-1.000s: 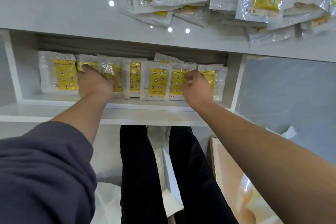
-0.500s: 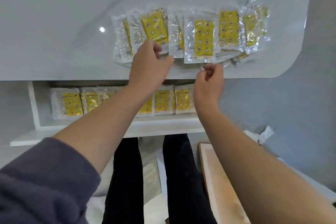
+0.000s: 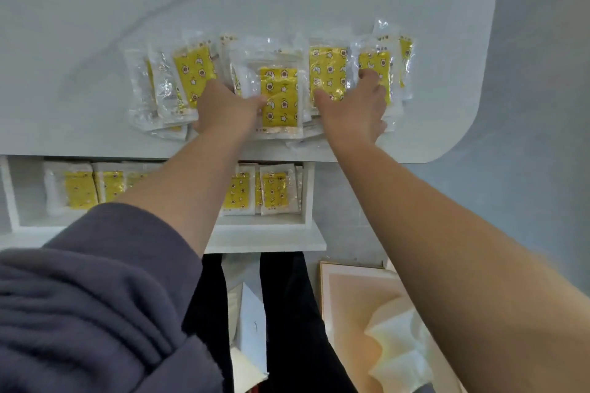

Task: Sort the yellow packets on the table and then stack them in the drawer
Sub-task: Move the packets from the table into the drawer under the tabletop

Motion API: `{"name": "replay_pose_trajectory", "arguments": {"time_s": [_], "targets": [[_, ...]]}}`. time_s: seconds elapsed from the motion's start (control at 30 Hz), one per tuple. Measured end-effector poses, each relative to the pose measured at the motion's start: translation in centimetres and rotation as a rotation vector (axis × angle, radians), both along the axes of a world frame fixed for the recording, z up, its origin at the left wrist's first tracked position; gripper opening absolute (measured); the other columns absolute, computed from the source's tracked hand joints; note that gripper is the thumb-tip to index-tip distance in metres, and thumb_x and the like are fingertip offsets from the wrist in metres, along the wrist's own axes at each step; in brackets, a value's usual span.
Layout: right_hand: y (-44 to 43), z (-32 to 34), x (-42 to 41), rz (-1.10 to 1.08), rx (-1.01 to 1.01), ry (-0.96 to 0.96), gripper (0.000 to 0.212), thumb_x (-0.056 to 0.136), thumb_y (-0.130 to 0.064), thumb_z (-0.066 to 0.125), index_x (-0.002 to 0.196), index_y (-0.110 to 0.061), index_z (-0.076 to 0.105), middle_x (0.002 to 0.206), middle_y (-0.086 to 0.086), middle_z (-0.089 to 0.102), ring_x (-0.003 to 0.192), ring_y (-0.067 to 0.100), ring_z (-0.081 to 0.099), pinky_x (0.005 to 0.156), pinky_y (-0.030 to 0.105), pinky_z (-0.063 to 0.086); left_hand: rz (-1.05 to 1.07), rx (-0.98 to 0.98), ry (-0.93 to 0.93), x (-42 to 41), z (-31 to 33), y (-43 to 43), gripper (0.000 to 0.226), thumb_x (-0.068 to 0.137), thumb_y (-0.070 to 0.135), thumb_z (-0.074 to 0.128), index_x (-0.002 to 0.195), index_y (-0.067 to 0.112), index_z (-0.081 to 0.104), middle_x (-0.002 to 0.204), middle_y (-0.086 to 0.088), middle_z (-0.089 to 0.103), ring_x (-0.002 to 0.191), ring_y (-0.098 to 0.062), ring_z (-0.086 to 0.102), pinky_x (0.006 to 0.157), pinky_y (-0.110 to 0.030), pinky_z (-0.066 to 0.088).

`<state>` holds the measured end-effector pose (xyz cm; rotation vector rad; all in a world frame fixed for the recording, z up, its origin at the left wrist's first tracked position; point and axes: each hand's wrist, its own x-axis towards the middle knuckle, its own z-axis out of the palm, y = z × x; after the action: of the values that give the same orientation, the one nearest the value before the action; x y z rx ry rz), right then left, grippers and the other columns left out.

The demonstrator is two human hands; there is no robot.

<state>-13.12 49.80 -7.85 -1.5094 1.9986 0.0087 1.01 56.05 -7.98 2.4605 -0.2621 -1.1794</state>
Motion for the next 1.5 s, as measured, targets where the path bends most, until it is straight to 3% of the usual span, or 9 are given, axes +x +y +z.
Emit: {"name": "replay_pose_trajectory", "arguments": {"time_s": [0.17, 0.27, 0.47, 0.67, 0.9, 1.03, 1.1, 1.17, 1.5], "targets": [[-2.2, -0.3, -0.2, 0.069, 0.065, 0.025, 0.071, 0.076, -0.052, 0.072, 0.130, -0.017, 0.042, 0.129, 0.001, 0.051, 0.120, 0.023, 0.050, 0.097, 0.043, 0.034, 0.040, -0.101, 0.059, 0.9, -0.2, -0.2, 0.031, 0.083, 0.025, 0.072, 0.072, 0.018, 0.044, 0.071, 0.004, 0.042, 0.067, -0.013, 0.042, 0.057, -0.025, 0.033], [-2.5, -0.2, 0.1, 0.134, 0.122, -0.009, 0.051, 0.080, -0.046, 0.069, 0.118, -0.017, 0.051, 0.117, -0.001, 0.058, 0.106, 0.021, 0.057, 0.093, 0.038, 0.039, 0.131, -0.156, 0.108, 1.5, 0.0, -0.2, 0.022, 0.087, 0.020, 0.067, 0.103, 0.013, 0.053, 0.079, 0.004, 0.045, 0.071, -0.013, 0.045, 0.060, -0.024, 0.037], [-2.2, 0.3, 0.3, 0.000, 0.172, -0.213, 0.034, 0.085, -0.019, 0.063, 0.114, -0.016, 0.045, 0.081, -0.010, 0.047, 0.072, 0.011, 0.050, 0.062, 0.028, 0.042, 0.262, -0.226, 0.308, 3.8, -0.6, 1.7, 0.103, 0.049, 0.034, 0.087, 0.140, 0.015, 0.042, 0.133, -0.007, 0.057, 0.115, -0.027, 0.060, 0.096, -0.049, 0.050], [-1.8, 0.5, -0.6, -0.115, 0.106, -0.280, 0.033, 0.086, -0.011, 0.058, 0.118, -0.014, 0.050, 0.074, -0.010, 0.047, 0.057, 0.005, 0.042, 0.051, 0.023, 0.034, 0.311, -0.237, 0.432, 3.8, 0.4, 2.1, 0.058, 0.077, 0.013, 0.078, 0.130, 0.012, 0.054, 0.115, -0.003, 0.068, 0.104, -0.022, 0.066, 0.094, -0.048, 0.051], [-0.4, 1.5, 0.1, -0.148, -0.073, -0.361, 0.016, 0.091, -0.008, 0.053, 0.105, -0.014, 0.047, 0.071, -0.013, 0.045, 0.056, 0.000, 0.043, 0.051, 0.017, 0.036, 0.342, -0.261, 0.421, 4.6, -0.4, 3.7, 0.046, 0.079, 0.009, 0.075, 0.122, 0.011, 0.059, 0.109, -0.006, 0.071, 0.099, -0.023, 0.069, 0.089, -0.046, 0.055], [0.6, 2.2, 1.4, -0.175, 0.054, -0.570, 0.050, 0.094, -0.014, 0.058, 0.140, -0.015, 0.040, 0.103, -0.017, 0.052, 0.088, -0.008, 0.052, 0.080, 0.003, 0.038, 0.367, -0.301, 0.422, 4.8, -0.1, 4.7, 0.042, 0.081, 0.005, 0.074, 0.121, 0.009, 0.060, 0.106, -0.005, 0.071, 0.095, -0.021, 0.070, 0.078, -0.039, 0.058], [1.5, 2.2, 2.7, -0.155, 0.181, -0.605, 0.052, 0.093, -0.018, 0.061, 0.141, -0.018, 0.042, 0.125, -0.013, 0.053, 0.115, 0.003, 0.049, 0.105, 0.024, 0.038, 0.390, -0.338, 0.415, 4.9, 0.0, 5.1, 0.040, 0.080, 0.005, 0.075, 0.118, 0.010, 0.062, 0.104, -0.004, 0.072, 0.092, -0.020, 0.072, 0.076, -0.040, 0.059], [2.5, 1.8, 3.8, -0.173, 0.284, -0.645, 0.027, 0.091, -0.017, 0.064, 0.117, -0.022, 0.059, 0.115, -0.005, 0.066, 0.108, 0.015, 0.062, 0.101, 0.045, 0.048, 0.408, -0.367, 0.414, 4.9, 0.2, 5.4, 0.039, 0.080, 0.004, 0.075, 0.116, 0.010, 0.063, 0.102, -0.004, 0.073, 0.090, -0.019, 0.072, 0.073, -0.038, 0.059], [6.0, 0.5, 6.6, -0.179, 0.600, -0.819, 0.065, 0.065, -0.042, 0.082, 0.124, -0.024, 0.059, 0.116, -0.001, 0.070, 0.111, 0.025, 0.064, 0.096, 0.056, 0.049, 0.381, -0.397, 0.602, 6.7, 1.1, 8.2, 0.032, 0.089, 0.010, 0.065, 0.120, 0.007, 0.062, 0.104, -0.008, 0.073, 0.092, -0.021, 0.072, 0.069, -0.036, 0.060]]}}
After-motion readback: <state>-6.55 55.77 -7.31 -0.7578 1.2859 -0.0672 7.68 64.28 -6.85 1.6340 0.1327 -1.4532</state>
